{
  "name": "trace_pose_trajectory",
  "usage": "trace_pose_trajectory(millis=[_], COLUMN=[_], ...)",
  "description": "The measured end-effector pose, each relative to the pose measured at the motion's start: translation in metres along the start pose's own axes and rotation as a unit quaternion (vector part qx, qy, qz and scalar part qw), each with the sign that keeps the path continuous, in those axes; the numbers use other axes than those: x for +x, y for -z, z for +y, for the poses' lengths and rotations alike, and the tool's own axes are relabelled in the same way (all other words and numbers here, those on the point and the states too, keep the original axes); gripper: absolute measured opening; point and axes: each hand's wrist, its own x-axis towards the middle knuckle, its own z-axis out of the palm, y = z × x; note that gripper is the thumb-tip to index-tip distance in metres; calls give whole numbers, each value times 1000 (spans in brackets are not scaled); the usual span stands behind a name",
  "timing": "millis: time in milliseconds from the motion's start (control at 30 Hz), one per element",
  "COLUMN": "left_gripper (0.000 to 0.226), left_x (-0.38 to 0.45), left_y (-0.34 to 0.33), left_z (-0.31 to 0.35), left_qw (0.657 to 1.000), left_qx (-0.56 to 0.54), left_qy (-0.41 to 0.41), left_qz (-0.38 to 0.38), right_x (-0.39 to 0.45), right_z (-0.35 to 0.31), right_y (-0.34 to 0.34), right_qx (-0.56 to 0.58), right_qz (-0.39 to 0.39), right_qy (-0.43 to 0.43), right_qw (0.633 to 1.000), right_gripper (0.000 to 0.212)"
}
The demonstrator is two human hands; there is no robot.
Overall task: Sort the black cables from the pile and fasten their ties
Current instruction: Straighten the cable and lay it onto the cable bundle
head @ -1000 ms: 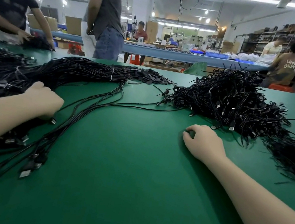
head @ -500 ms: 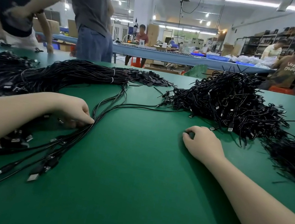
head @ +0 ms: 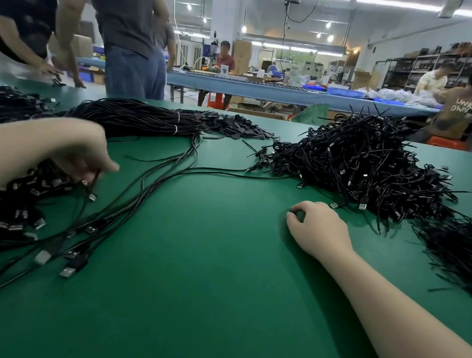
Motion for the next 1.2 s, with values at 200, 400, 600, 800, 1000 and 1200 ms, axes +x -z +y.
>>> trace_pose_trajectory(millis=[200, 400, 600, 800, 1000, 1200], left_gripper=[32, 19, 21, 8, 14, 24], left_x=[-29, -85, -87, -51, -17, -17], left_y=[38, -19, -84, -82, -69, -65], left_z=[58, 149, 215, 193, 158, 164], left_qw=[870, 820, 839, 853, 707, 558], left_qx=[-265, -196, -240, -282, -587, -742], left_qy=[-283, -515, -487, -413, -290, -243], left_qz=[306, 157, 34, -146, -267, -281], right_x=[0, -6, 7, 12, 7, -10], right_z=[-1, -12, -2, 33, 18, -9], right_y=[0, 16, 37, 33, 21, 12], right_qx=[-13, 234, 321, 383, 392, 274], right_qz=[-10, 209, 321, 336, 259, 117], right_qy=[2, 114, 149, -62, -66, 143], right_qw=[1000, 943, 879, 858, 880, 944], right_gripper=[32, 66, 19, 26, 25, 19])
